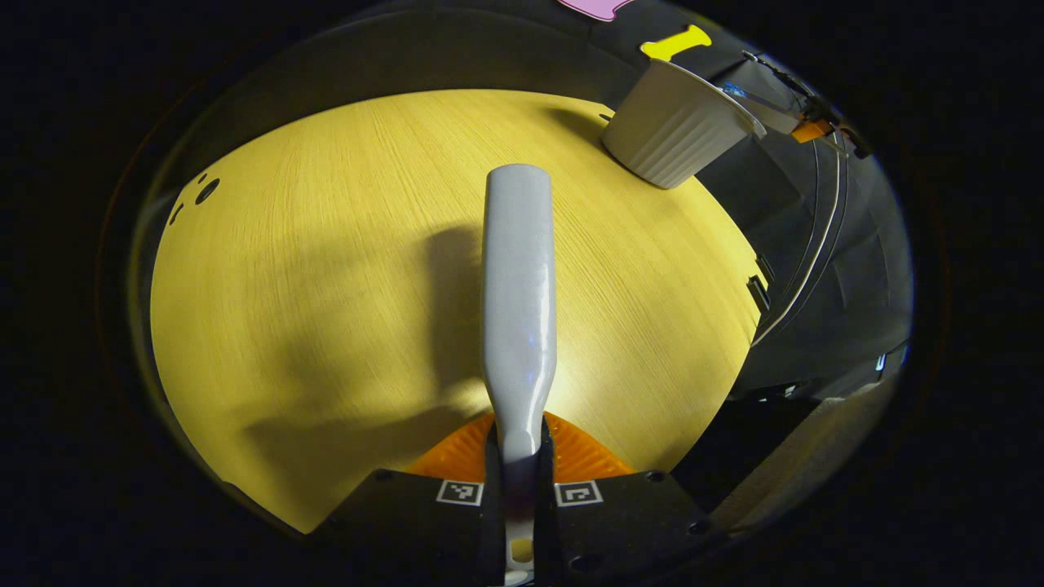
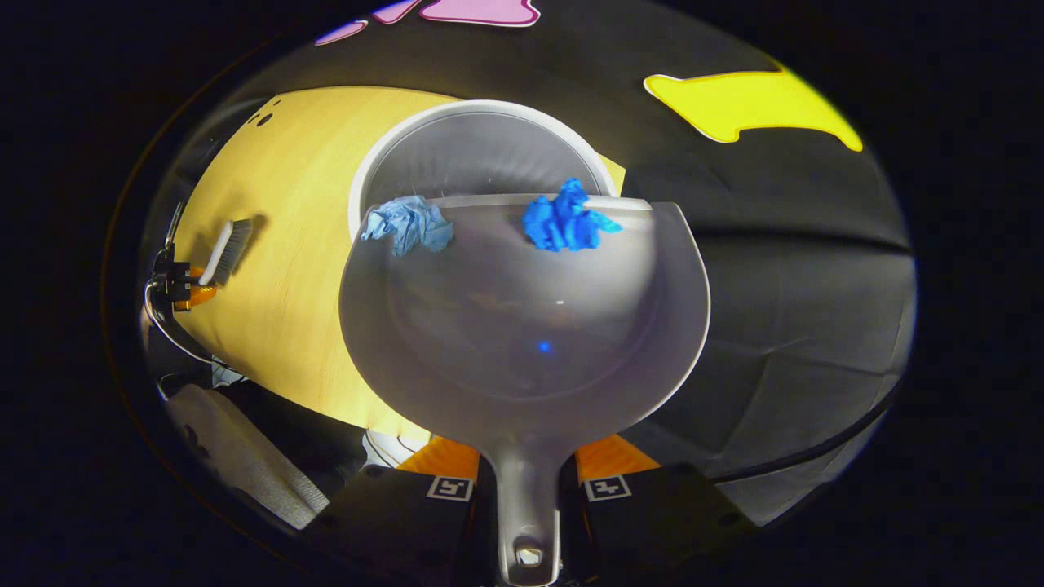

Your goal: Pick up the small broom and dustpan from the desktop, sweep the trash into the dustpan with the broom, and then empty the trash into the garbage bin.

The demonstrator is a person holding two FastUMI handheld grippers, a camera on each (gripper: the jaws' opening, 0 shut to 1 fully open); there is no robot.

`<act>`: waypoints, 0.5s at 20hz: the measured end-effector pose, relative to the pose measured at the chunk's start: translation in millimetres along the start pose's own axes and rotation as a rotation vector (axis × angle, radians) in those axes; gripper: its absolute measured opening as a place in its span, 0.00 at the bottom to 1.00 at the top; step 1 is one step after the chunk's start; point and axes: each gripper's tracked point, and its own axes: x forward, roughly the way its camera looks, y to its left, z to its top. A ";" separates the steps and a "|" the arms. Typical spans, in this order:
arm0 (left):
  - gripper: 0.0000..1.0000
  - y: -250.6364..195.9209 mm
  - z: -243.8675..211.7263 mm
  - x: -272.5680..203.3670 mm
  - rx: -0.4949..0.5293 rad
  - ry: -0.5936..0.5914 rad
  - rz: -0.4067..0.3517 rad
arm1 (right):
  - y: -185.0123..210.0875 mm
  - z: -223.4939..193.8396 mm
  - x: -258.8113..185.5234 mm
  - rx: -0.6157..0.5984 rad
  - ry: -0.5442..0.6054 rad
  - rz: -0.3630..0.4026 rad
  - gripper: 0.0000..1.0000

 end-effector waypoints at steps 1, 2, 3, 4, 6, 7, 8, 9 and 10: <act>0.18 0.0 0.4 0.1 0.000 0.002 -0.001 | -1.8 0.2 -0.9 -0.009 0.008 -0.010 0.35; 0.18 0.7 1.5 0.7 -0.001 0.000 -0.001 | -2.8 0.5 -2.0 -0.019 0.020 -0.015 0.35; 0.18 0.8 1.8 0.3 -0.004 -0.002 0.000 | -2.5 0.9 -3.7 -0.021 0.024 -0.014 0.35; 0.17 1.0 0.7 0.1 -0.006 -0.003 0.002 | -1.8 0.2 -3.8 -0.024 0.028 -0.011 0.35; 0.18 0.9 0.5 0.0 -0.010 -0.003 0.000 | -1.9 2.9 -4.4 -0.034 0.030 -0.010 0.34; 0.18 0.9 0.0 -0.5 -0.011 -0.002 0.000 | -1.7 3.8 -4.6 -0.036 0.037 -0.008 0.34; 0.18 1.4 0.1 0.4 -0.011 -0.002 0.000 | -1.3 2.6 -4.6 -0.036 0.044 -0.006 0.35; 0.17 1.2 0.8 0.5 -0.013 -0.004 0.001 | -2.6 3.4 -5.0 -0.040 0.047 -0.012 0.35; 0.18 1.2 1.1 0.6 -0.016 -0.005 0.001 | -3.3 1.9 -4.4 -0.050 0.055 -0.019 0.34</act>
